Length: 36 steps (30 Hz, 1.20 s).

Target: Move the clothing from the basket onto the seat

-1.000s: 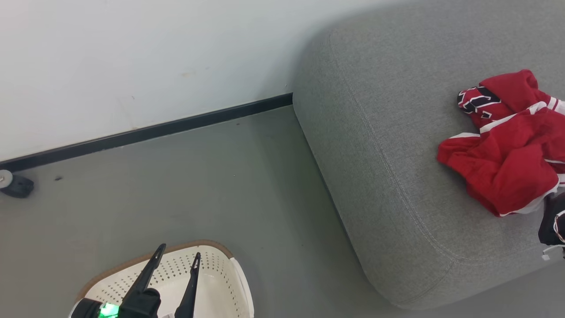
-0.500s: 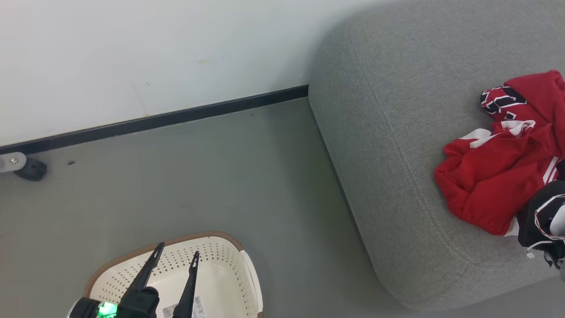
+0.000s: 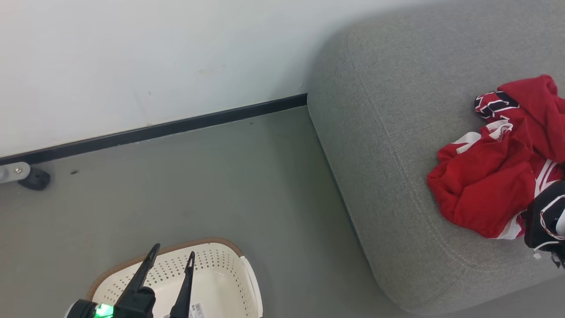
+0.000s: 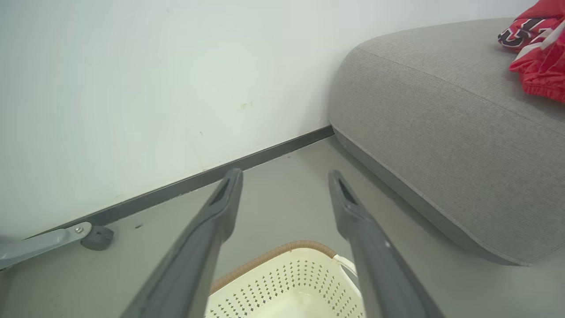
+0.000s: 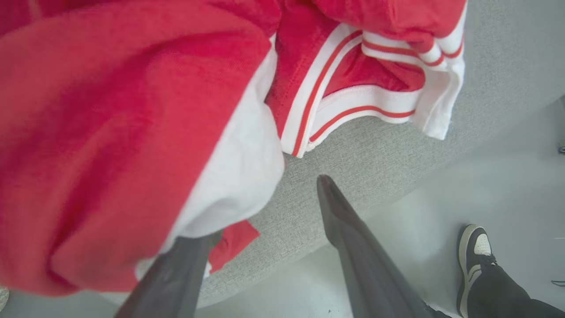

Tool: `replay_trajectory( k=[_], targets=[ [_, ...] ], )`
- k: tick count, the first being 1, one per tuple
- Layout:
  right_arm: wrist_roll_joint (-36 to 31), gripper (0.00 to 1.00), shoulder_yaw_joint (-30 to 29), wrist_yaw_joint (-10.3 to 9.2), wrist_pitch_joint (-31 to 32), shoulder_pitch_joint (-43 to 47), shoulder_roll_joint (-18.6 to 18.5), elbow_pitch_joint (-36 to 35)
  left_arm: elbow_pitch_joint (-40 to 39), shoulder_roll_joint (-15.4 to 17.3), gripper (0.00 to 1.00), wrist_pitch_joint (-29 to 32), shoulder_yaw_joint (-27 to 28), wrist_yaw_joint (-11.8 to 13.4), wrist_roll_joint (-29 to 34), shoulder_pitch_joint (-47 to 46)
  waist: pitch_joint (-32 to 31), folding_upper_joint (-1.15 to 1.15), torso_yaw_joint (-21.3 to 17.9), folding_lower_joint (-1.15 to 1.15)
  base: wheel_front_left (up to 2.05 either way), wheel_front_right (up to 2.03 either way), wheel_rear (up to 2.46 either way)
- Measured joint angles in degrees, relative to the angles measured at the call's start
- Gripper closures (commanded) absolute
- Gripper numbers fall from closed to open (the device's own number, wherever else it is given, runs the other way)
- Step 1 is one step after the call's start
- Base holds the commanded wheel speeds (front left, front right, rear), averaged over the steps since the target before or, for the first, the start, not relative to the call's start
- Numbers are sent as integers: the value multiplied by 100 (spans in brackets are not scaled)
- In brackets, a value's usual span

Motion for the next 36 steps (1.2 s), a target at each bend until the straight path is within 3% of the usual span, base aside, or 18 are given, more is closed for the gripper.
replay_trajectory(
  k=[4,12,20,24,28,36],
  targets=[
    [-96,0,107,-43,-10,2,-138,-23,19,-33,0,0,10,0,0,13,-79,0,-40,0,0,0,0],
    [-216,0,101,-455,-683,57,-343,-498,66,-101,0,0,12,0,0,20,-229,0,-116,0,0,0,0],
    [-190,0,-201,-928,-1927,218,-569,-1332,132,-201,0,0,9,1,0,37,-459,0,-149,0,0,0,0],
    [37,0,-453,-1005,-2694,256,-695,-1936,140,-241,0,0,10,2,0,79,-556,0,-137,-1,0,0,0],
    [368,0,-711,-872,-3354,381,-584,-2580,204,-276,0,0,8,4,0,115,-654,0,-106,-1,0,0,0],
    [571,0,-587,-137,-3276,1100,-255,-3969,334,-398,0,0,-3,51,-10,112,-935,0,21,-1,0,0,0]
  ],
)
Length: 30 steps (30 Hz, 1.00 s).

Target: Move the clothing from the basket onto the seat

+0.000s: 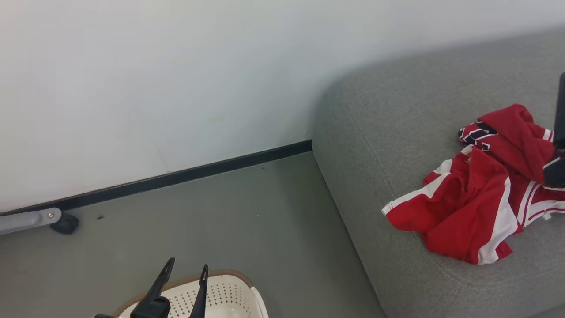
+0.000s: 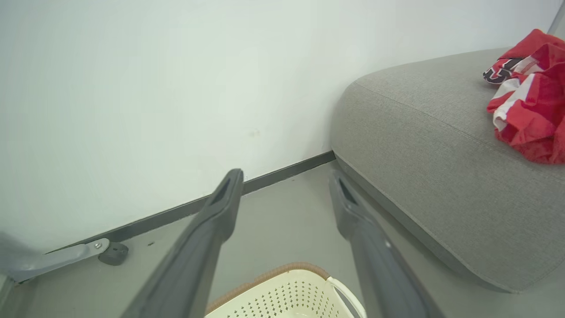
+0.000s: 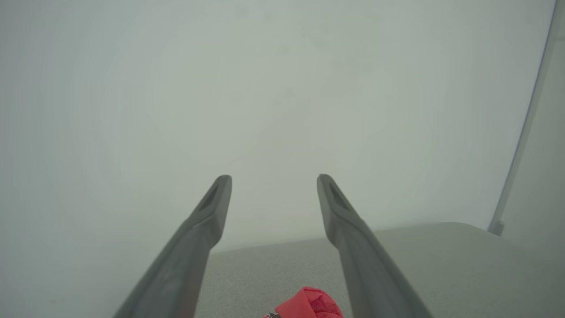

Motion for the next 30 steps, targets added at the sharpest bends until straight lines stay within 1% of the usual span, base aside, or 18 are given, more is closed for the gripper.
replay_trajectory(
  k=[2,4,9,10,17,22,30],
  targets=[
    [33,0,65,93,3,277,65,-361,10,-16,0,0,3,35,-38,-1,-74,0,61,0,0,0,0],
    [105,0,113,137,4,550,121,-702,32,-40,0,0,9,51,-43,-5,-146,0,133,0,0,0,0],
    [278,0,152,172,7,1291,210,-1603,114,-88,0,0,20,120,-51,-7,-337,0,356,0,0,0,0],
    [353,0,174,189,7,1597,253,-1971,125,-103,0,0,14,149,-51,-7,-414,0,464,0,0,0,0],
    [576,0,303,196,5,2620,424,-3016,124,-127,0,0,16,253,-49,5,-644,1,918,0,0,0,0],
    [608,0,394,196,5,3149,614,-3444,110,-129,0,0,48,304,-48,43,-766,0,1267,0,0,0,0],
    [587,0,523,188,5,3739,873,-3651,96,-126,0,0,101,355,-40,163,-873,0,1769,0,0,0,0]
  ],
)
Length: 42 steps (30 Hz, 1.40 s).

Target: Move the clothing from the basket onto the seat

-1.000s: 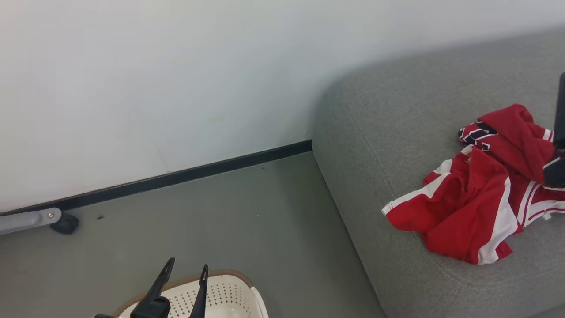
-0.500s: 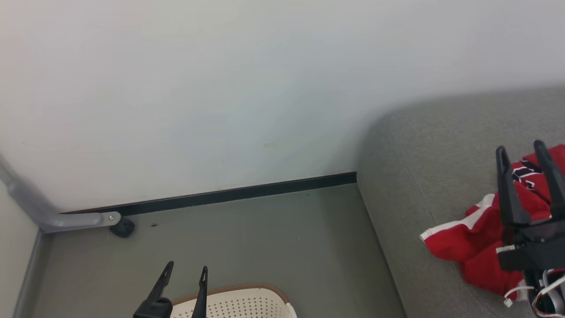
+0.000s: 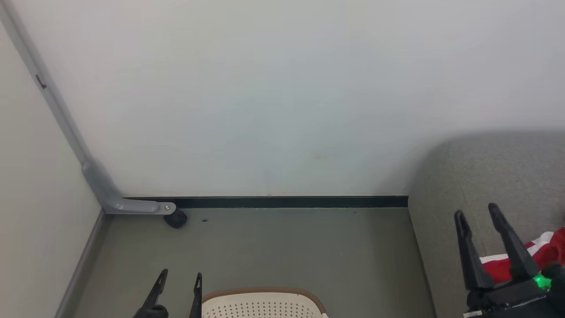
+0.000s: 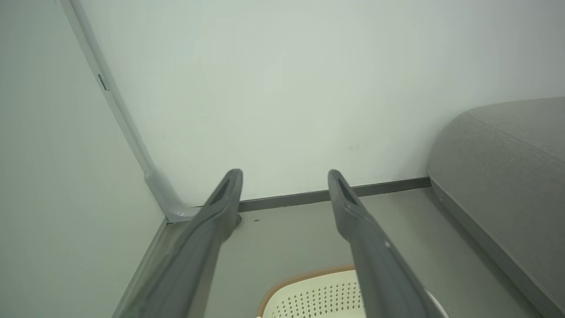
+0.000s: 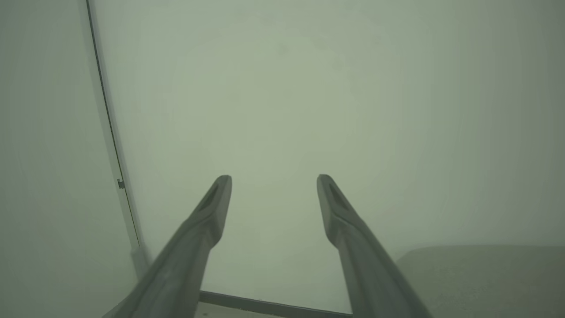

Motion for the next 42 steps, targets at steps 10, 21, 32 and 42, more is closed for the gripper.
replay_trajectory(
  k=[10,21,32,42],
  targets=[
    [-214,0,309,-153,1,424,286,220,1,0,0,0,77,44,9,32,-31,0,433,1,0,0,0],
    [-490,0,366,-403,21,609,397,583,20,-2,0,0,104,49,8,158,-6,0,529,1,0,0,0],
    [-731,0,396,-612,43,755,550,894,155,-9,0,0,105,41,1,194,0,0,583,1,0,0,0],
    [-754,0,422,-612,43,771,608,1042,200,-16,0,0,119,40,1,194,-10,0,553,1,0,0,0]
  ],
)
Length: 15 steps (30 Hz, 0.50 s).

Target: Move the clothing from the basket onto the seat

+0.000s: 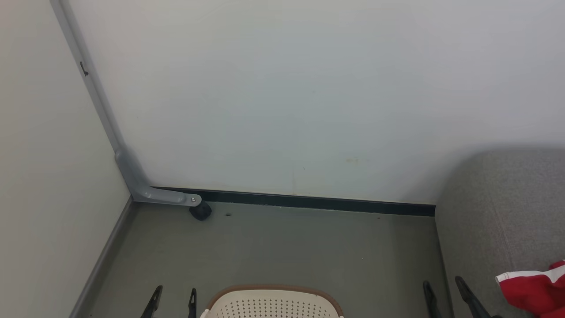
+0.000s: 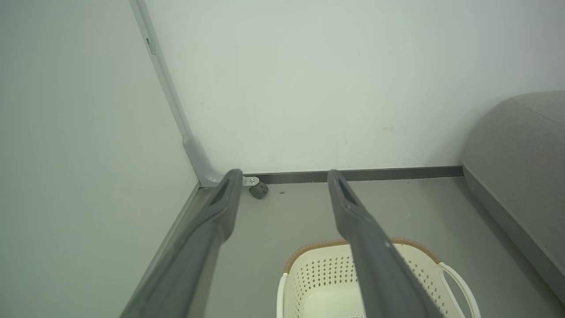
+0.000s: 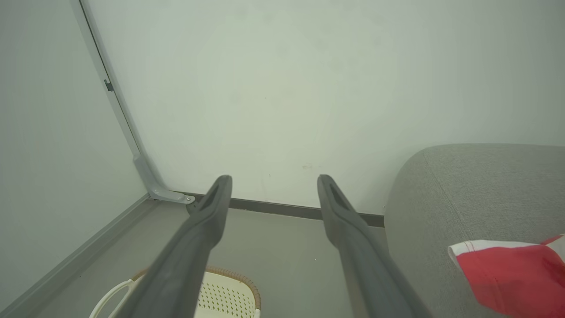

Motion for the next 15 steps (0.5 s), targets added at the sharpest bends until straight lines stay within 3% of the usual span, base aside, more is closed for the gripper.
replay_trajectory(
  k=[15],
  targets=[
    [-56,0,-4,8,1,-1,19,96,43,-3,0,0,0,-58,1,13,5,0,-30,0,0,0,0]
  ],
)
